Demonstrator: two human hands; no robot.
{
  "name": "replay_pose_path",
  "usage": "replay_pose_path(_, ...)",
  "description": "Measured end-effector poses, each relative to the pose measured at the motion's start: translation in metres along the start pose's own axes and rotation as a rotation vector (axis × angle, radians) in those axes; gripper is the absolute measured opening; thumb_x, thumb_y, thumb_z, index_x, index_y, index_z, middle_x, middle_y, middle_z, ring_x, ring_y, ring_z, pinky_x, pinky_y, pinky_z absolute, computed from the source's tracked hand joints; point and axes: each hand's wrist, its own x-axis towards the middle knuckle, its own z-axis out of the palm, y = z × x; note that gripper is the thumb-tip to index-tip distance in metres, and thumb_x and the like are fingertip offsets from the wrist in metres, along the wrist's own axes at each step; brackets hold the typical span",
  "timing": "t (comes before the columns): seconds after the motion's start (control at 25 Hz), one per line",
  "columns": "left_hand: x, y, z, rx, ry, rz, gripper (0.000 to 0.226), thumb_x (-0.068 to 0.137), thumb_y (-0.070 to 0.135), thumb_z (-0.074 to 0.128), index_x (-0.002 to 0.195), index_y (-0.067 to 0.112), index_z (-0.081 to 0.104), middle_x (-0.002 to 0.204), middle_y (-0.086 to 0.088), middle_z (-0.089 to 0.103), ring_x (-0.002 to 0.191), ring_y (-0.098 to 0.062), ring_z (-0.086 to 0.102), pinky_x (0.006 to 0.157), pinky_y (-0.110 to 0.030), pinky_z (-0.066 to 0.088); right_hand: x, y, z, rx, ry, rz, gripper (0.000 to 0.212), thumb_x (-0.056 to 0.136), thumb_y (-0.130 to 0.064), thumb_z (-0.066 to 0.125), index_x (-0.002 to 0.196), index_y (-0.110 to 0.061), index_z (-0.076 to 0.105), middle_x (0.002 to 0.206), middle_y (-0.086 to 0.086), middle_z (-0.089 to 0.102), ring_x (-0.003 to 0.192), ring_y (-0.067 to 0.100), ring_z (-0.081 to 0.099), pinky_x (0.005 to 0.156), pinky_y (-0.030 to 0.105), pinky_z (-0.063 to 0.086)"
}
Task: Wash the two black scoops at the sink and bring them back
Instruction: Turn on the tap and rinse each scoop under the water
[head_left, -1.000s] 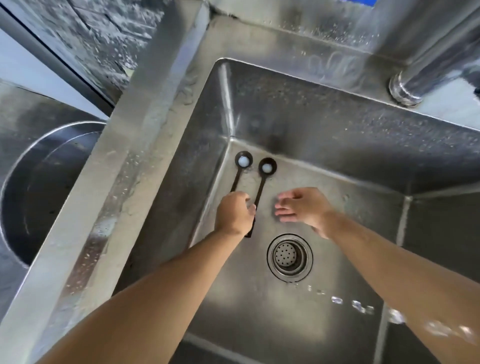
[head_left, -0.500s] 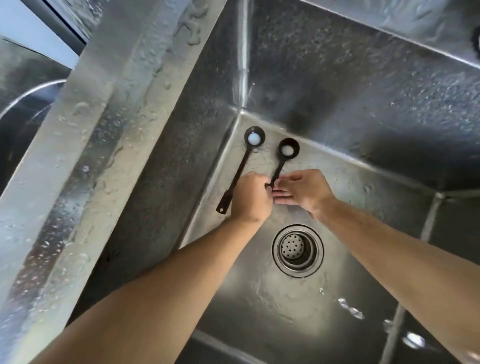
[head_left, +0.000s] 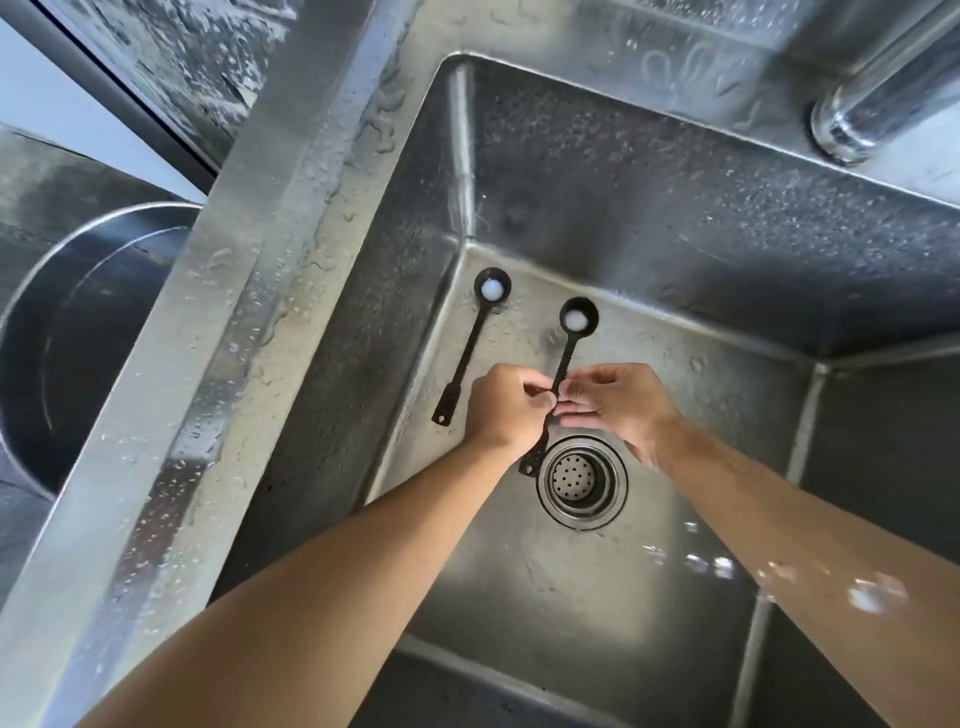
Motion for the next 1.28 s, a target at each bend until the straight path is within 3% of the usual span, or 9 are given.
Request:
replay_pose_path(0.24,-0.056,0.033,-0.001,-0.340,-0.129,-0.163,0.022,0.084,0.004,0.074,0.105,0.008,0.077,0.093,-0.014,0.078,0.079,-0.032,0.077,0.071,-0.047,0.065,-0.059,0.011,-0.022,0.133,0.013,-0.013,0.014,0.091,-0.004,0.071,0.104,0.000,0.075,0.090,0.017,0.078,0.078,0.025,0.076,0.077,0.034,0.061)
replay_pose_path(0.4,-0.094,0.048,-0.002,-0.647,-0.342,-0.143,0.033,0.081,-0.019,0.066,0.102,0.006,0.074,0.079,-0.013,0.075,0.059,-0.023,0.071,0.059,-0.037,0.062,-0.100,0.018,-0.032,0.245,0.012,-0.053,0.022,0.095,-0.005,0.067,0.115,0.003,0.070,0.081,0.009,0.075,0.074,0.022,0.071,0.074,0.035,0.059)
replay_pose_path(0.6,-0.122,0.047,0.003,-0.660,-0.582,-0.162,0.060,0.089,-0.013,0.062,0.133,0.029,0.064,0.092,-0.007,0.074,0.072,-0.029,0.073,0.067,-0.041,0.061,-0.138,0.021,-0.038,0.391,0.083,-0.067,0.028,0.096,-0.007,0.065,0.122,0.004,0.065,0.094,0.020,0.067,0.082,0.032,0.060,0.063,0.035,0.050)
replay_pose_path(0.76,-0.134,0.048,0.013,-0.633,-0.605,-0.158,0.053,0.097,-0.002,0.054,0.124,0.041,0.068,0.079,0.001,0.065,0.055,-0.019,0.054,0.050,-0.027,0.042,-0.159,0.025,-0.027,0.589,0.001,-0.079,0.029,0.104,-0.009,0.048,0.128,-0.006,0.063,0.111,0.020,0.073,0.077,0.026,0.069,0.064,0.034,0.054)
replay_pose_path(0.92,-0.150,0.051,0.016,-0.627,-0.532,-0.128,0.051,0.106,0.005,0.035,0.096,0.038,0.073,0.068,-0.005,0.057,0.050,-0.015,0.040,0.047,-0.024,0.027,-0.172,0.038,-0.018,0.594,0.081,-0.086,0.030,0.107,-0.010,0.042,0.130,-0.009,0.062,0.078,0.009,0.073,0.042,0.015,0.057,0.045,0.031,0.048)
replay_pose_path(1.0,-0.154,0.052,0.013,-0.616,-0.547,-0.117,0.052,0.102,-0.004,0.030,0.106,0.026,0.071,0.072,-0.012,0.055,0.054,-0.018,0.041,0.051,-0.029,0.025,-0.174,0.042,-0.013,0.568,0.154,-0.074,0.025,0.107,-0.016,0.045,0.122,-0.006,0.063,0.076,0.017,0.071,0.037,0.025,0.051,0.037,0.033,0.045)
replay_pose_path(1.12,-0.160,0.052,0.004,-0.647,-0.703,-0.115,0.063,0.086,-0.025,0.023,0.123,0.010,0.062,0.086,-0.015,0.057,0.065,-0.022,0.050,0.057,-0.032,0.039,-0.180,0.046,-0.008,0.578,0.223,-0.058,0.022,0.106,-0.023,0.049,0.102,-0.009,0.065,0.092,0.036,0.069,0.044,0.029,0.048,0.034,0.029,0.040)
replay_pose_path(1.2,-0.164,0.054,-0.004,-0.721,-0.820,-0.133,0.067,0.084,-0.029,0.024,0.123,0.010,0.063,0.089,-0.013,0.066,0.074,-0.024,0.062,0.070,-0.034,0.054,-0.184,0.044,-0.008,0.604,0.267,-0.071,0.022,0.105,-0.027,0.051,0.098,-0.010,0.064,0.097,0.023,0.077,0.055,0.034,0.057,0.035,0.026,0.040)
replay_pose_path(1.28,-0.167,0.055,-0.008,-0.715,-0.818,-0.133,0.052,0.092,-0.024,0.028,0.125,0.000,0.061,0.087,-0.015,0.069,0.072,-0.027,0.067,0.074,-0.038,0.060,-0.185,0.038,-0.007,0.609,0.320,-0.095,0.020,0.104,-0.029,0.053,0.101,-0.011,0.062,0.096,0.010,0.081,0.066,0.036,0.071,0.048,0.035,0.055)
